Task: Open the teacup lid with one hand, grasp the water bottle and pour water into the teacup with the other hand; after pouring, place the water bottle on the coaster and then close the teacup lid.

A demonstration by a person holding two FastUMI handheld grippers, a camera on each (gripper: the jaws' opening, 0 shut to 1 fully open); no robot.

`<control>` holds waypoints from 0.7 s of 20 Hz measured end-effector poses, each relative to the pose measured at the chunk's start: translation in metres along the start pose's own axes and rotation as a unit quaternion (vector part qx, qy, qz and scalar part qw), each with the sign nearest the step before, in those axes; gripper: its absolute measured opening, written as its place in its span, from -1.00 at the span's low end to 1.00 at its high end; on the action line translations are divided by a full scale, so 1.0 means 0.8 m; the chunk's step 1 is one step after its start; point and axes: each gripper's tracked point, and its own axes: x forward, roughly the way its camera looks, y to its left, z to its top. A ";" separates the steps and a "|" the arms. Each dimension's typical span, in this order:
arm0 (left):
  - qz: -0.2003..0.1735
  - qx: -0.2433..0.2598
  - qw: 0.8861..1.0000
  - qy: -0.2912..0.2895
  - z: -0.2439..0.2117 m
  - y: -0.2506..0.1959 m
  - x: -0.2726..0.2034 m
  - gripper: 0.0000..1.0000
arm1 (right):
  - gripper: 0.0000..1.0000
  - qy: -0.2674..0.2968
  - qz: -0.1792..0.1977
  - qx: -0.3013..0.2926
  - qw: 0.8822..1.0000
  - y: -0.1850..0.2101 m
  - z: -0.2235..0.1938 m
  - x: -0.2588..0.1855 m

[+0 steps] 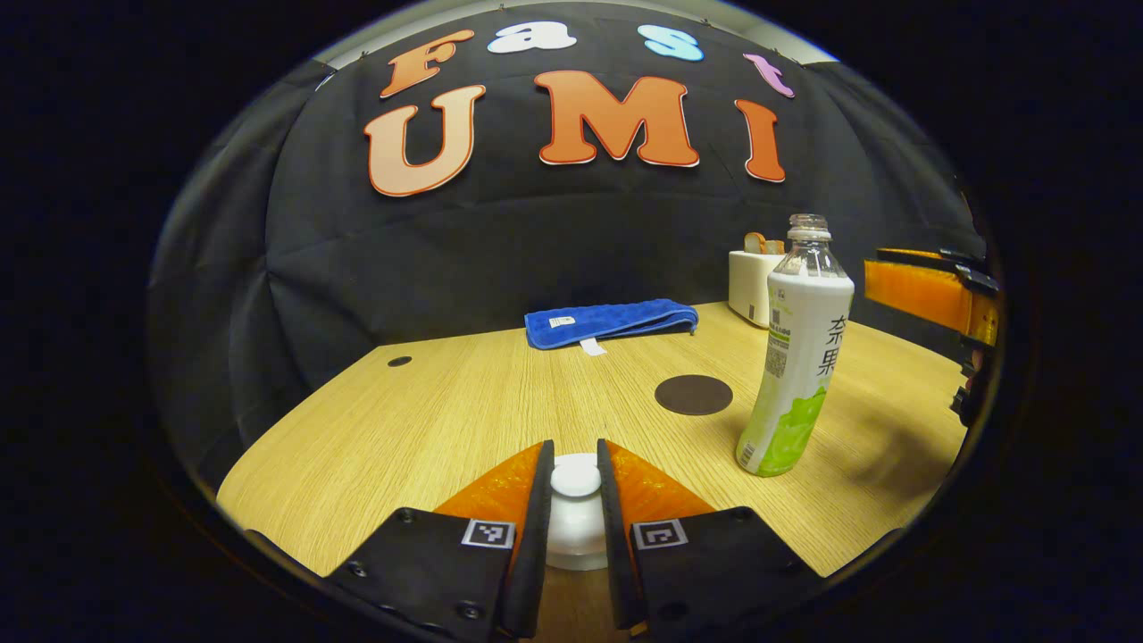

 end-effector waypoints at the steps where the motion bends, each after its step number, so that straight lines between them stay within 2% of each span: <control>1: 0.004 -0.001 1.000 -0.008 0.006 0.004 0.000 -0.36 | 0.99 0.003 0.007 0.002 1.000 0.006 -0.004 0.000; 7: 0.035 -0.001 0.998 -0.046 0.039 0.028 -0.010 -0.32 | 0.99 0.033 0.048 0.039 0.998 0.045 -0.037 0.018; 12: 0.031 -0.004 0.998 -0.059 0.055 0.035 -0.022 -0.37 | 0.98 0.070 0.052 0.025 0.996 0.056 -0.066 0.032; 14: 0.037 -0.007 0.997 -0.069 0.063 0.043 -0.029 -0.32 | 0.97 0.080 0.053 0.022 0.995 0.063 -0.073 0.037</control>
